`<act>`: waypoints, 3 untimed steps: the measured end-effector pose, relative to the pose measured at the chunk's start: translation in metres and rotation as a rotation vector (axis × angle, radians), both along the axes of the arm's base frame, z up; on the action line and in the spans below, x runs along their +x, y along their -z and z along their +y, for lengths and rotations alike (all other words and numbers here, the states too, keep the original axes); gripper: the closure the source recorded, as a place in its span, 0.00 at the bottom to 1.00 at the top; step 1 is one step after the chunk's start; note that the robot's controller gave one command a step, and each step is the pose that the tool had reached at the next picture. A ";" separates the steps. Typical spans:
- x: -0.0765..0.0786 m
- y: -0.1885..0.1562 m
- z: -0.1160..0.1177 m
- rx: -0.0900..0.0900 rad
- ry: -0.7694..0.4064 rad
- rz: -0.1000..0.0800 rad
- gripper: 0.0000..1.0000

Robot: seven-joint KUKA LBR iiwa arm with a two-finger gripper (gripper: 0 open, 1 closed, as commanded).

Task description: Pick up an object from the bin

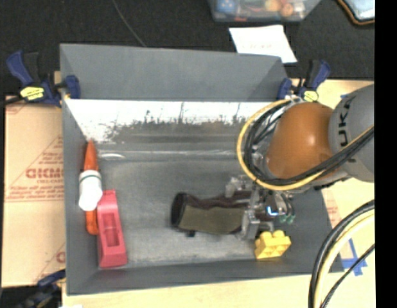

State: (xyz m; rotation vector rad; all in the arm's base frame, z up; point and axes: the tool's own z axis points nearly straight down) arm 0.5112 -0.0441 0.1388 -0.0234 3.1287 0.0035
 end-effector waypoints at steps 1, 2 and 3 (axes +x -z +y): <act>-0.029 -0.007 0.025 -0.004 -0.059 -0.008 0.00; 0.011 0.043 0.003 -0.002 -0.018 -0.007 0.00; -0.019 0.035 0.056 0.001 0.150 -0.014 0.00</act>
Offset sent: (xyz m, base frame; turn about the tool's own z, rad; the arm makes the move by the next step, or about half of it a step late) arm 0.0101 0.0040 -0.0417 -0.0202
